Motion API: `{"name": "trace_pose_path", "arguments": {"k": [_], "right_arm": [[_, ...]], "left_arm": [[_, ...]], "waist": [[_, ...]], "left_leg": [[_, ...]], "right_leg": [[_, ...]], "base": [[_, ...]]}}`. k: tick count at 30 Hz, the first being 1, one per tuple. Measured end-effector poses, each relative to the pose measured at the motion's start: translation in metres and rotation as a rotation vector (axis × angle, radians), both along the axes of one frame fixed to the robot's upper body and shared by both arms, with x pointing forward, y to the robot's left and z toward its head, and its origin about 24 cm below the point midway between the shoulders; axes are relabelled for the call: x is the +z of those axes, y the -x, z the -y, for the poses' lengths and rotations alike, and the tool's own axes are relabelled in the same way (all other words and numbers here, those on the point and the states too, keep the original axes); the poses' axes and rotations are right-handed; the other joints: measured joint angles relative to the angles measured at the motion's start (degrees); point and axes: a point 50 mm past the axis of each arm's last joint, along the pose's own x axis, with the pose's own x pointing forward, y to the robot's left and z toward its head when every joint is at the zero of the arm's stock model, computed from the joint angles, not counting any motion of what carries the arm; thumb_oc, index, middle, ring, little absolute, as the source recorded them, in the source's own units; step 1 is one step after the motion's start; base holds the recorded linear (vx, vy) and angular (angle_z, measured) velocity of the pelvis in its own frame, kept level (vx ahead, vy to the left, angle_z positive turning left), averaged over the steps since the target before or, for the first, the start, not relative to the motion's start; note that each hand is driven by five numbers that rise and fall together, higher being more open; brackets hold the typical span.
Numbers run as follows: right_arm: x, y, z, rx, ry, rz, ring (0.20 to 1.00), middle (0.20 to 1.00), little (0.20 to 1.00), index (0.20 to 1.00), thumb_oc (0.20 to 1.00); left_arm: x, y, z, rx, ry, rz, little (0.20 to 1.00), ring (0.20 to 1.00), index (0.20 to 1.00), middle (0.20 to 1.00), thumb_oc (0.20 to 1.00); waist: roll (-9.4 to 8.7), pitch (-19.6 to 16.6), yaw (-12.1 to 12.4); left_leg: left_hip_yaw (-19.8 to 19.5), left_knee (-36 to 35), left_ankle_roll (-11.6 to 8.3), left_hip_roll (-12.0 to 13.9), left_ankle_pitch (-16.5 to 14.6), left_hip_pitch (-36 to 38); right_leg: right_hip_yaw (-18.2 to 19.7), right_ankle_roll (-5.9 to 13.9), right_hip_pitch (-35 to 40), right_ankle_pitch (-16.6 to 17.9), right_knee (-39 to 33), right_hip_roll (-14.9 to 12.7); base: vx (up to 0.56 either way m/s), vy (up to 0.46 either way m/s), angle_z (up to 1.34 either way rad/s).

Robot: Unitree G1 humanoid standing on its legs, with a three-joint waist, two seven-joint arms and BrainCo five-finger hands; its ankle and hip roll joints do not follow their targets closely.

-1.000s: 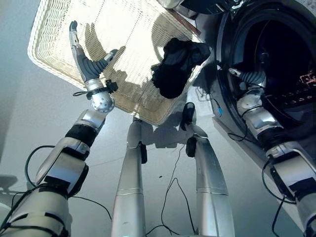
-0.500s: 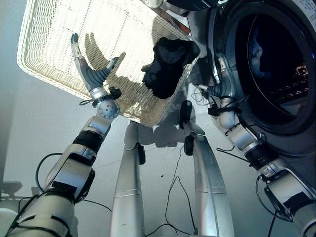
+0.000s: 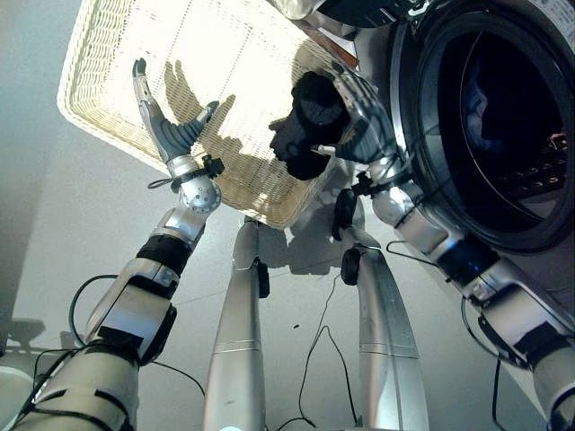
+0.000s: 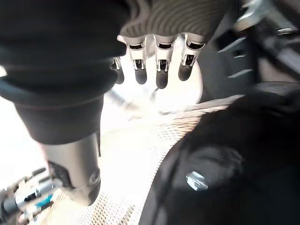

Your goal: Put the clothes into the washing machine.

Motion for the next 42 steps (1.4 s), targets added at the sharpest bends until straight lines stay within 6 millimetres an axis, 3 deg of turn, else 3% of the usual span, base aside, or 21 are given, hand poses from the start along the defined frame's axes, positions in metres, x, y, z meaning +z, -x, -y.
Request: {"name": "trace_pose_path", "arguments": {"k": [6,11,30,31,32,33,42], "right_arm": [[0.004,-0.025,0.000,-0.168,0.122,-0.065,1.000,1.000,1.000,1.000,1.000],[-0.006,-0.044,0.012,-0.328,0.194,-0.183,1.000,1.000,1.000,1.000,1.000],[-0.012,-0.058,0.031,-0.446,0.390,-0.313,1.000,1.000,1.000,1.000,1.000],[-0.012,-0.058,0.031,-0.447,0.406,-0.306,0.815,0.815,0.815,0.815,0.815],[-0.013,-0.058,0.031,-0.448,0.420,-0.300,0.319,0.319,0.319,0.319,0.319],[-0.014,-0.058,0.031,-0.446,0.432,-0.298,0.200,0.200,0.200,0.200,0.200],[-0.018,-0.059,0.032,-0.461,0.482,-0.273,0.200,0.200,0.200,0.200,0.200]], "left_arm": [[0.007,-0.007,-0.004,0.010,0.004,-0.027,1.000,1.000,1.000,1.000,1.000],[0.009,-0.010,-0.001,-0.003,-0.013,-0.043,1.000,1.000,1.000,1.000,1.000],[0.014,-0.012,0.010,-0.029,-0.056,-0.035,1.000,1.000,1.000,1.000,1.000],[0.014,-0.012,0.009,-0.026,-0.054,-0.033,1.000,1.000,1.000,1.000,1.000],[0.014,-0.012,0.009,-0.024,-0.052,-0.032,1.000,1.000,1.000,1.000,1.000],[0.014,-0.011,0.009,-0.023,-0.051,-0.031,1.000,1.000,1.000,1.000,1.000],[0.014,-0.011,0.009,-0.026,-0.047,-0.020,1.000,1.000,1.000,1.000,1.000]], "waist": [[0.06,-0.03,0.77],[0.11,-0.06,2.39],[0.19,-0.11,2.76],[0.19,-0.11,2.63],[0.19,-0.11,2.50],[0.19,-0.11,2.36],[0.19,-0.11,2.27]], "left_leg": [[-0.71,0.23,-0.11,-0.10,0.55,0.01],[-1.48,0.51,-0.33,-0.14,0.67,0.01],[-2.92,0.52,-0.49,-0.31,0.55,-0.99],[-2.92,0.52,-0.50,-0.31,0.54,-0.99],[-2.92,0.52,-0.50,-0.32,0.53,-0.99],[-2.92,0.52,-0.51,-0.32,0.53,-0.99],[-2.87,0.81,-0.48,-0.31,0.55,-0.98]], "right_leg": [[-0.67,-0.27,0.51,0.10,0.24,-0.21],[-1.38,-0.54,0.73,-0.26,0.84,-0.44],[-2.82,-0.38,0.75,-0.55,0.54,-0.78],[-2.82,-0.38,0.75,-0.55,0.55,-0.77],[-2.82,-0.38,0.75,-0.55,0.55,-0.77],[-2.81,-0.38,0.75,-0.55,0.55,-0.79],[-2.75,-0.44,0.75,-0.51,0.66,-0.79]], "base": [[0.01,-0.034,0.04],[0.01,-0.017,0.05],[0.00,-0.005,0.02],[0.00,0.000,0.00],[0.00,0.000,0.00],[0.00,0.000,0.00],[0.00,0.000,0.00]]}}
